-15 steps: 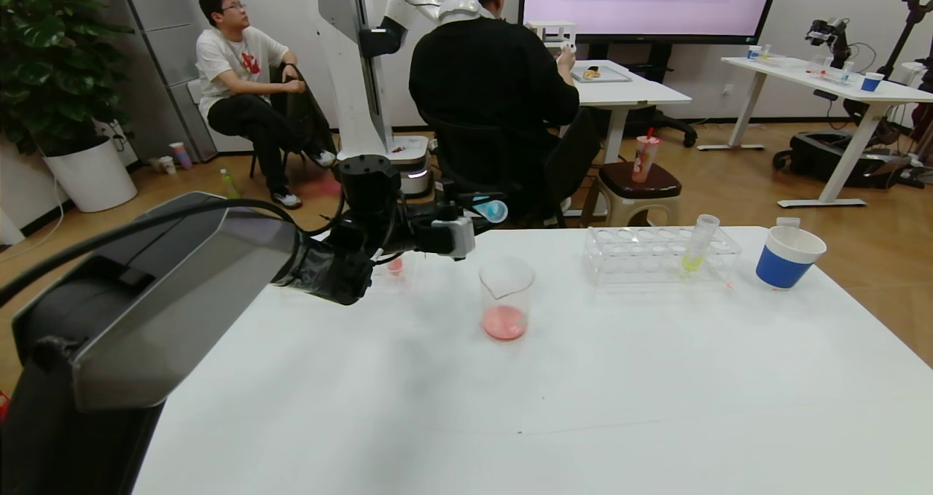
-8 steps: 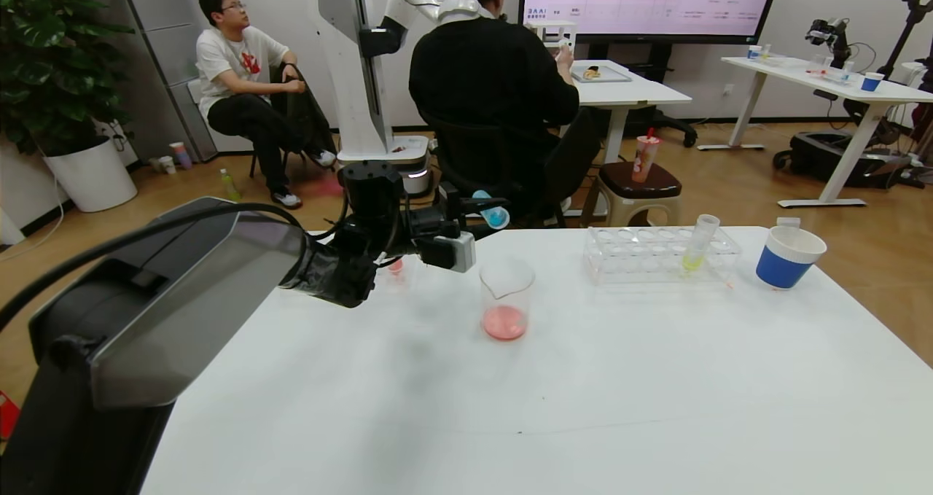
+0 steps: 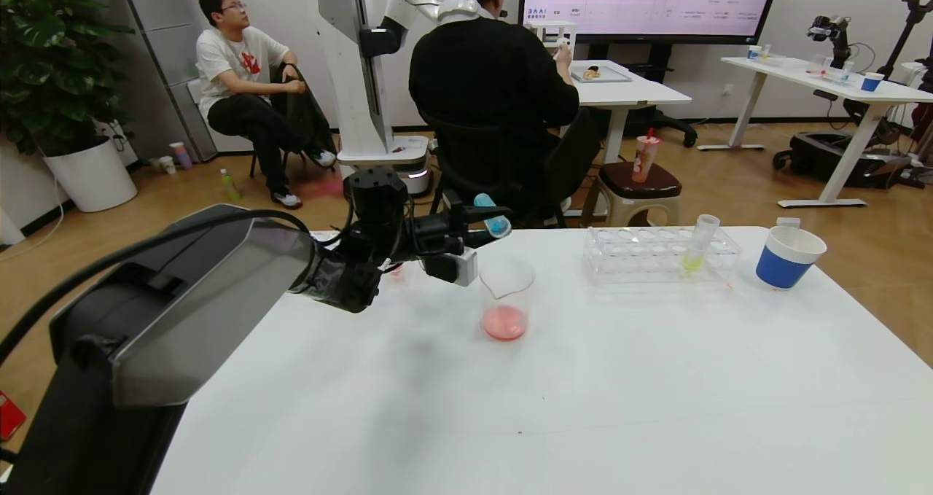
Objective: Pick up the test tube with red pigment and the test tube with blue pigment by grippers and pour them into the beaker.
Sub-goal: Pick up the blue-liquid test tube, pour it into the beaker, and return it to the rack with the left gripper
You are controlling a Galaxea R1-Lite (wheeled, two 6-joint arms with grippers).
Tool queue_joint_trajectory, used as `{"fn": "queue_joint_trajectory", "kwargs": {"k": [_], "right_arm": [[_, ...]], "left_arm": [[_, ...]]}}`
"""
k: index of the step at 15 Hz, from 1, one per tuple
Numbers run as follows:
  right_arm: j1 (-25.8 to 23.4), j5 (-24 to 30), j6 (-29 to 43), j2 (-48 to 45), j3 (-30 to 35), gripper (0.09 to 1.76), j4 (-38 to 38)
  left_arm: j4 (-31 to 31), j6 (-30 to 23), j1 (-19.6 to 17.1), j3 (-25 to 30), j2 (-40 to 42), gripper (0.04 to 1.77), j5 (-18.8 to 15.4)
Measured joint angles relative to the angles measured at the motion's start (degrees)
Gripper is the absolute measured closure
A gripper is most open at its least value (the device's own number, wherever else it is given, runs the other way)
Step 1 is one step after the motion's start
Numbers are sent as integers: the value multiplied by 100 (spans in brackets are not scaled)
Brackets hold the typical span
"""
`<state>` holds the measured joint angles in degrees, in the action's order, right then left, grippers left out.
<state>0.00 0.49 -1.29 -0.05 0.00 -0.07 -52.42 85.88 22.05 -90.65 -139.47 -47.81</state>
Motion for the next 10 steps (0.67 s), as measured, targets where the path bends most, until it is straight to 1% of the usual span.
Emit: {"fn": "queue_joint_trajectory", "kwargs": {"k": [7, 8, 10], "right_arm": [[0, 0, 0, 0, 0, 11, 0], [0, 2, 0, 0, 0, 11, 0], [0, 0, 0, 0, 0, 11, 0]], "left_arm": [[2, 478, 51, -52, -38, 130, -84], [7, 596, 43, -94, -49, 130, -158], [5, 647, 32, -138, -79, 130, -190]]}}
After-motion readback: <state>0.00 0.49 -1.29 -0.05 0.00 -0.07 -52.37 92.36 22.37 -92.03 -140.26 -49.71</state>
